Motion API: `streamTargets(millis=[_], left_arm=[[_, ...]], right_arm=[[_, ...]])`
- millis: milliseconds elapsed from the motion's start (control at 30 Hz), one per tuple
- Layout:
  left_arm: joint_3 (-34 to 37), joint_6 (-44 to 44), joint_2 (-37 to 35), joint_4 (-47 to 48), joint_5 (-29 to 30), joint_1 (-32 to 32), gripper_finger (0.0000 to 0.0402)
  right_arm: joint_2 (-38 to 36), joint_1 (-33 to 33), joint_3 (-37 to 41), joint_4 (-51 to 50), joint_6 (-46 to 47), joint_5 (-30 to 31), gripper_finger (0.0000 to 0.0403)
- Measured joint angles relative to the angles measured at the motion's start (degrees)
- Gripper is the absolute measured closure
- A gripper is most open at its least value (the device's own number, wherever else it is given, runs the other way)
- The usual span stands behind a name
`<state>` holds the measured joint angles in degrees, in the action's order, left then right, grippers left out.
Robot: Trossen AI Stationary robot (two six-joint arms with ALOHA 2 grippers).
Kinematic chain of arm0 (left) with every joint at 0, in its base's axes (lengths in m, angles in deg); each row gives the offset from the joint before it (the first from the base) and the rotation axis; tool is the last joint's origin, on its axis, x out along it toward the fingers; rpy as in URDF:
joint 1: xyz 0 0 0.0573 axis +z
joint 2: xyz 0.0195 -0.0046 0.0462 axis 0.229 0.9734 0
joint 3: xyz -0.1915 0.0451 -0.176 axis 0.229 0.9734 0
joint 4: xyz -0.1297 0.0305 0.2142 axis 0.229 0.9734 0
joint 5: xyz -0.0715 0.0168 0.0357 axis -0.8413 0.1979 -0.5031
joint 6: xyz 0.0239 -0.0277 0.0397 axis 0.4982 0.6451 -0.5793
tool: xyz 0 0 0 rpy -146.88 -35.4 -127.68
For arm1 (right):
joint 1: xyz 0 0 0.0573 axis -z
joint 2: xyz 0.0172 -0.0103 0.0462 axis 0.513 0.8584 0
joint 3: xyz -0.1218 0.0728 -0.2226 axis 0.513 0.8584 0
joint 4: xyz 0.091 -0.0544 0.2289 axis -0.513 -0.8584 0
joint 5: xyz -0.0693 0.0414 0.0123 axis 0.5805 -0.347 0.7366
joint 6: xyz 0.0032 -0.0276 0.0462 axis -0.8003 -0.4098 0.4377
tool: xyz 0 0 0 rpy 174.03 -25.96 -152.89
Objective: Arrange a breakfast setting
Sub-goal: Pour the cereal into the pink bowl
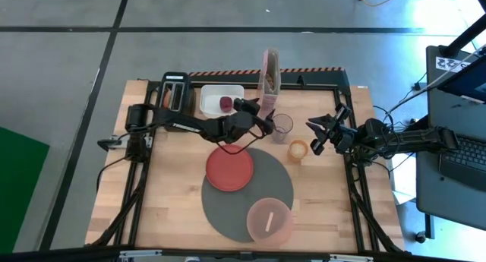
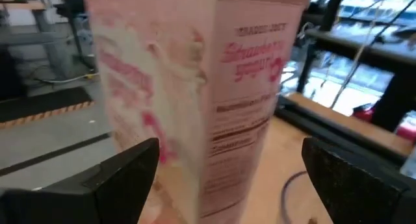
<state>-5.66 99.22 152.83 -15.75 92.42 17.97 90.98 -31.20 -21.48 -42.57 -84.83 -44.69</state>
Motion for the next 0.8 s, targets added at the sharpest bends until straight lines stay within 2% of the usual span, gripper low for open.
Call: streamTargets(millis=[300,600,800], left_arm=[[0.0,-0.8,2.8,-6.8,-0.1,0.9,0.0027],[0.0,-0.5,2.8,-7.5,-0.1,3.0,0.0027],[0.0,2.7,2.8,-7.5,-1.7,4.1,0.0027]], right_arm=[[0.0,0.0,0.0,-0.1,0.0,0.0,0.0338],[0.0,0.0,0.0,-0.1,0.0,0.0,0.0338],[0.0,0.0,0.0,-0.1,0.0,0.0,0.0338]])
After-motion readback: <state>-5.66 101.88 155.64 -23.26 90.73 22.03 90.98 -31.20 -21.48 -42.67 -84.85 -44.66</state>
